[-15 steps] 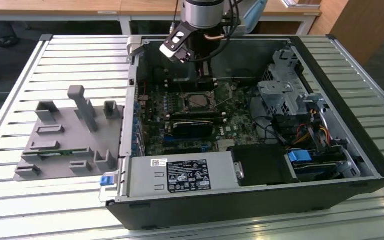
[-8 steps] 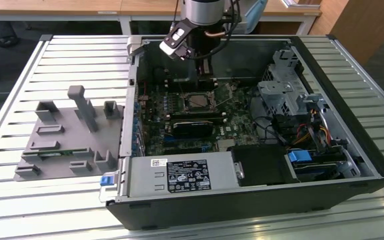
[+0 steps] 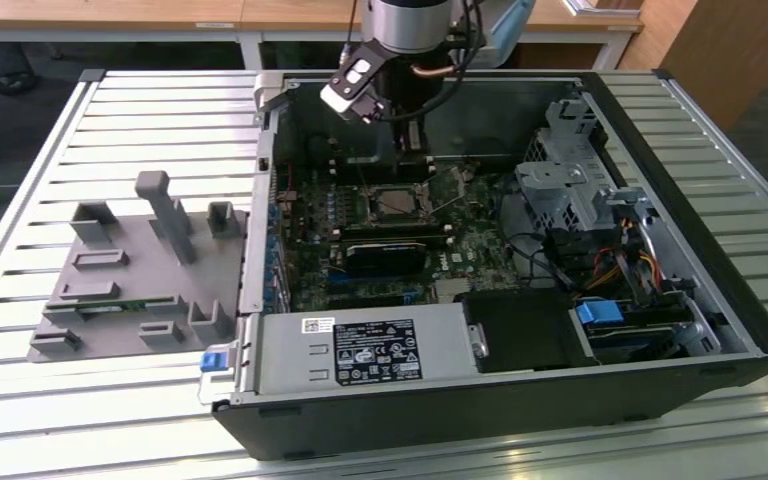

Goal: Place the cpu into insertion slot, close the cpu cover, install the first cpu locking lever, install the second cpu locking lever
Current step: 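Close the cpu cover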

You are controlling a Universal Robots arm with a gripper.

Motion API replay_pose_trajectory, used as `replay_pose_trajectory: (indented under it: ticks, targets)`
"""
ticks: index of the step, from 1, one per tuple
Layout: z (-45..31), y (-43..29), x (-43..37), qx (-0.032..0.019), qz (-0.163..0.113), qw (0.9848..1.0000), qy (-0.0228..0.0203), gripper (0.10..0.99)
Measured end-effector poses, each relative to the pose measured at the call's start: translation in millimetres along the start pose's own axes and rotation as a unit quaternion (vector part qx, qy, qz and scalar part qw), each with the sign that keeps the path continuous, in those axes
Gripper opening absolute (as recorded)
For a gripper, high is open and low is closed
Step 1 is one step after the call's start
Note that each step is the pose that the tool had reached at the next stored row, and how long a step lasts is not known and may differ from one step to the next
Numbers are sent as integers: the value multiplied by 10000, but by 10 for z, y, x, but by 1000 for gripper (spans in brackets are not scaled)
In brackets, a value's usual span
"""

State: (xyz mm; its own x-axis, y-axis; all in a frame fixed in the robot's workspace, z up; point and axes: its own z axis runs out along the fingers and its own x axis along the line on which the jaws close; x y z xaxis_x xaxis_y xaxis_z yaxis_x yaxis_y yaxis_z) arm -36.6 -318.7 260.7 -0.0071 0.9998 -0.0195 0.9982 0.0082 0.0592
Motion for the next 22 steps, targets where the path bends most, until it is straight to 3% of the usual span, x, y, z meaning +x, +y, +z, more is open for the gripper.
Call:
replay_pose_trajectory:
  ticks: [8,22]
  targets:
    - [10,147,-3,20,-1,10000,1,106]
    - [20,251,-3,30,-1,10000,0,106]
